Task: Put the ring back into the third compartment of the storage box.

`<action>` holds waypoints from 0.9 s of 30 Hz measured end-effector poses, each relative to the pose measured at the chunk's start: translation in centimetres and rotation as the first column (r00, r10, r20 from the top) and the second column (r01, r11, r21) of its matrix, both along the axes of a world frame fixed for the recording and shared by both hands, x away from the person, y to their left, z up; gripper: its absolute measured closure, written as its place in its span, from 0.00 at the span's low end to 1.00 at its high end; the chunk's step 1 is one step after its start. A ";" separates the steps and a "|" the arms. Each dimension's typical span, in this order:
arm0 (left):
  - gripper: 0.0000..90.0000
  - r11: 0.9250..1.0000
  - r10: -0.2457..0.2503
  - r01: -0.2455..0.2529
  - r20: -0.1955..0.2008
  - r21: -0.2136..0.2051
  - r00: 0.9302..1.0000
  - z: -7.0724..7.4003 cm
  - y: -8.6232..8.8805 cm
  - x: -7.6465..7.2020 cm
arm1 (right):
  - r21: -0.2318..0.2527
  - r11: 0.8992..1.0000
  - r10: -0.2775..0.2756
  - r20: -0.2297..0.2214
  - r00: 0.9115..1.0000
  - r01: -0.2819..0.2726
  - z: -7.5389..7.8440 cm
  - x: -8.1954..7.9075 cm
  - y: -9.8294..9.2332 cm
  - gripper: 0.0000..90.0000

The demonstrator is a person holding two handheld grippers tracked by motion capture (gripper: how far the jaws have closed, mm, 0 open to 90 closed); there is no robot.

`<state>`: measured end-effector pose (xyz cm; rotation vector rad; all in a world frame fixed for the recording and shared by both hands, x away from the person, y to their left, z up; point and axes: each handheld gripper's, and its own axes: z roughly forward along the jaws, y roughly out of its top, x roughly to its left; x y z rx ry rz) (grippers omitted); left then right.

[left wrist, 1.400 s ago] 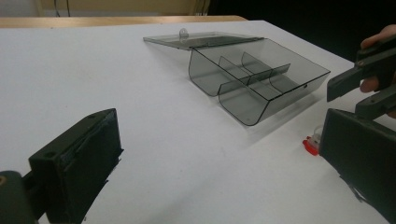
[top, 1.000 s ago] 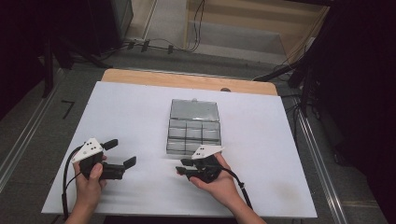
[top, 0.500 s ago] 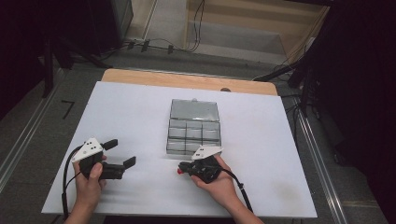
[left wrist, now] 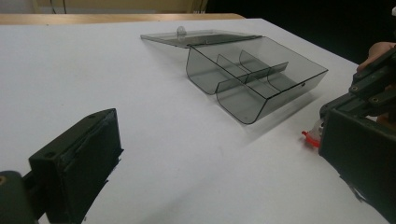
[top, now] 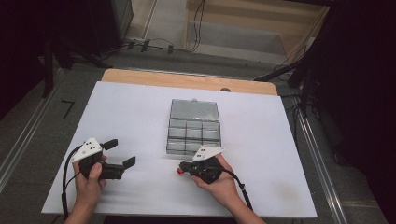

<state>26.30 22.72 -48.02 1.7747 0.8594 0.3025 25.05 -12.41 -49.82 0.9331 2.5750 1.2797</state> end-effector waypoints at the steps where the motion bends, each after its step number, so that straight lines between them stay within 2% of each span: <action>1: 0.00 1.000 -0.001 0.001 0.000 0.000 1.000 0.0 0.0 0.0 | -0.001 1.000 0.000 0.000 1.000 0.000 0.1 0.0 -0.1 0.94; 14: 0.00 1.000 -0.001 0.001 0.005 0.001 1.000 0.0 -0.1 0.0 | 0.038 0.999 0.011 0.022 1.000 -0.012 1.5 -0.1 -0.8 0.94; 27: 0.00 1.000 -0.004 0.004 0.005 0.004 1.000 0.0 -0.2 -0.1 | 0.046 0.999 0.019 0.051 0.999 -0.022 2.8 -0.1 -1.2 0.94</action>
